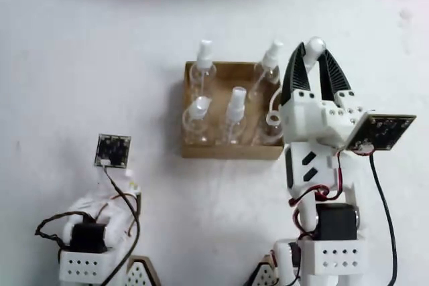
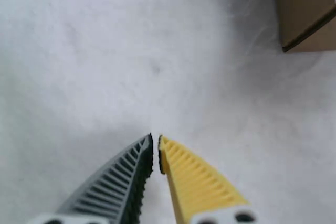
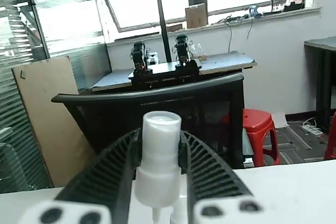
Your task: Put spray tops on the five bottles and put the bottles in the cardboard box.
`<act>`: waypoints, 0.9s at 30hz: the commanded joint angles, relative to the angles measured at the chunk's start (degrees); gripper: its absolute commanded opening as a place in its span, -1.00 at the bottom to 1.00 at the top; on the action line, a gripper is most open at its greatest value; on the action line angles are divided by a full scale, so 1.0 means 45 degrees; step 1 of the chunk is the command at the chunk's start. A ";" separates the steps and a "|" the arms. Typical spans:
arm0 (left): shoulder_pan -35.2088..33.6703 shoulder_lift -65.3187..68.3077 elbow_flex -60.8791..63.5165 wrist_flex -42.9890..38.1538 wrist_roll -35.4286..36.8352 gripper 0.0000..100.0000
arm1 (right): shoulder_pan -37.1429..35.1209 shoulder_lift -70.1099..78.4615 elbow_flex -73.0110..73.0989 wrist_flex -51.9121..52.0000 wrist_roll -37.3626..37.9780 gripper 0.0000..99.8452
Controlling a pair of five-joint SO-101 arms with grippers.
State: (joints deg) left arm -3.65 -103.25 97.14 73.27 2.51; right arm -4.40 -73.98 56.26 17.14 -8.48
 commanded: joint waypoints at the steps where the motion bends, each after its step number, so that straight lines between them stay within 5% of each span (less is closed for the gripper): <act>1: 0.0127 -0.0010 -0.0020 -0.0039 -0.0137 -0.95 | 0.0596 -0.0107 -0.0098 -0.0361 -0.0117 -0.97; 15: 0.0127 -0.0010 -0.0020 -0.0039 -0.0137 -0.95 | 0.0811 -0.1084 -0.0059 0.1162 -0.0156 -0.97; 27: 0.0127 -0.0010 -0.0020 -0.0039 -0.0137 -0.95 | 0.0791 -0.1123 0.2032 -0.1260 -0.0117 -0.97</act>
State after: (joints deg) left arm -3.65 -103.25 97.14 73.27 2.51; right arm -1.41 -79.25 65.05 13.63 -8.92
